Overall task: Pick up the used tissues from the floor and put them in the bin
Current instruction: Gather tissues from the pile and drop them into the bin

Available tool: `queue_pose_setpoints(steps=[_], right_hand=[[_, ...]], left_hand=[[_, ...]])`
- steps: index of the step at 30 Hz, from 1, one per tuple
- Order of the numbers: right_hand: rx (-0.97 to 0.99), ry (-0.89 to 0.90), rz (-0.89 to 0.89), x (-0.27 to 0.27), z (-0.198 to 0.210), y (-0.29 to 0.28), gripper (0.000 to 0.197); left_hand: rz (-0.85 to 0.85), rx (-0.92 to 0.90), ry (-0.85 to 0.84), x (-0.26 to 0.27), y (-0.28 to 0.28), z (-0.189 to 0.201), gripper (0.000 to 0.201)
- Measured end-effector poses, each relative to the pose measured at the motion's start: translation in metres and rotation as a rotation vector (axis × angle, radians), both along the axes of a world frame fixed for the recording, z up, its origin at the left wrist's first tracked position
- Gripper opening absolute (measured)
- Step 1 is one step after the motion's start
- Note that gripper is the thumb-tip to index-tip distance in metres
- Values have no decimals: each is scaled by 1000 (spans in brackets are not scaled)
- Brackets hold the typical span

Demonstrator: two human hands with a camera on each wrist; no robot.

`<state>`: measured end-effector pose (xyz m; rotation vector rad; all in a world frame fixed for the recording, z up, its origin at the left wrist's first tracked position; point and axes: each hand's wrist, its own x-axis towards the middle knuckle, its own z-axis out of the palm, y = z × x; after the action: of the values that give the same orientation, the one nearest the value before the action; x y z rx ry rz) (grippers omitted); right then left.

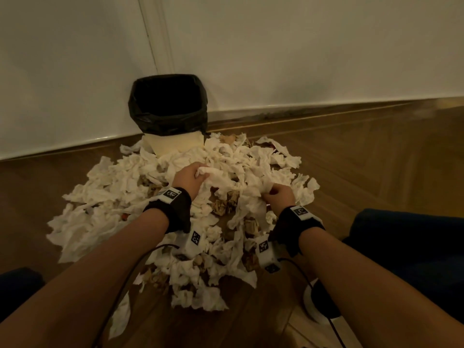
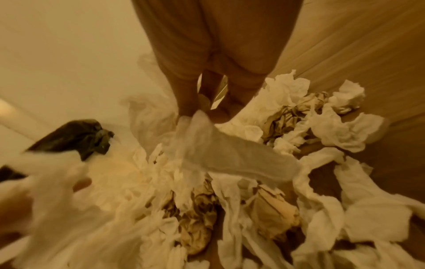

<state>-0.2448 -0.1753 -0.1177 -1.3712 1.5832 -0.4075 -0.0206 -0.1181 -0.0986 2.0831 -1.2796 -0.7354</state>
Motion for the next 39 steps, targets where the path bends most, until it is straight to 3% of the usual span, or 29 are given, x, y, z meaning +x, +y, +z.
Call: queue_pose_setpoints(steps=[2, 5, 9, 13, 16, 20, 25, 32, 39], right_hand=[[1, -80, -41, 1, 6, -2, 18], [3, -226, -111, 6, 18, -4, 15], [-19, -358, -178, 13, 35, -8, 9], [-45, -383, -189, 21, 49, -15, 19], [-76, -410, -181, 26, 60, -16, 7], [-135, -462, -157, 35, 75, -19, 10], [-169, -555, -122, 59, 105, -27, 8], [-200, -628, -115, 115, 150, -48, 4], [-253, -678, -59, 171, 188, -79, 24]], left_hand=[[-3, -2, -22, 0, 0, 5, 33], [39, -57, -85, 0, 0, 14, 30], [27, -129, -51, 1, 1, 31, 24], [84, -238, 33, 4, 0, 45, 19], [158, -287, 58, 8, -1, 52, 11], [211, -321, 66, 18, -1, 63, 10], [270, -413, 212, 36, 1, 82, 8], [396, -529, 231, 71, -8, 118, 9], [458, -550, 223, 103, -36, 160, 18]])
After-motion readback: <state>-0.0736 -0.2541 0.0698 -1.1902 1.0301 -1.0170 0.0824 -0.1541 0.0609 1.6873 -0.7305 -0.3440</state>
